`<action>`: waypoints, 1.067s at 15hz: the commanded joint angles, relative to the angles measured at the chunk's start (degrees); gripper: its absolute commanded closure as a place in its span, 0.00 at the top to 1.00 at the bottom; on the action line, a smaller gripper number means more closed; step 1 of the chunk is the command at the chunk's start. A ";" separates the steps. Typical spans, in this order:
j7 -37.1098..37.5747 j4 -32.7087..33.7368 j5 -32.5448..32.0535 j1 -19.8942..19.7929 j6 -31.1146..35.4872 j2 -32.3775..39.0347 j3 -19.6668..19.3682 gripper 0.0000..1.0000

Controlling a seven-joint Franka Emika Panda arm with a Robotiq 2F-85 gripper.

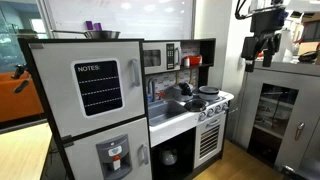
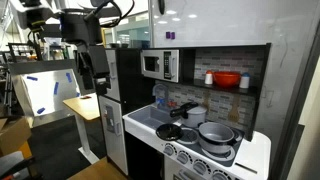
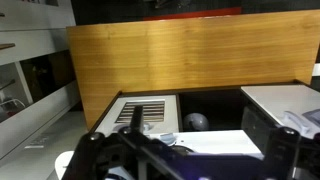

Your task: Take the lid on the stove and put it on the pot

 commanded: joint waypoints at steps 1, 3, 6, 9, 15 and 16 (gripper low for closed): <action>-0.21 0.07 0.26 -0.39 -0.08 0.04 0.38 1.00; -0.21 0.07 0.26 -0.39 -0.08 0.04 0.38 1.00; -0.20 0.07 0.26 -0.39 -0.08 0.04 0.38 1.00; -0.20 0.07 0.26 -0.39 -0.08 0.04 0.38 1.00; -3.30 0.50 0.81 0.74 2.72 2.49 -0.70 1.00; -3.55 0.72 0.76 0.94 3.47 3.45 -0.51 1.00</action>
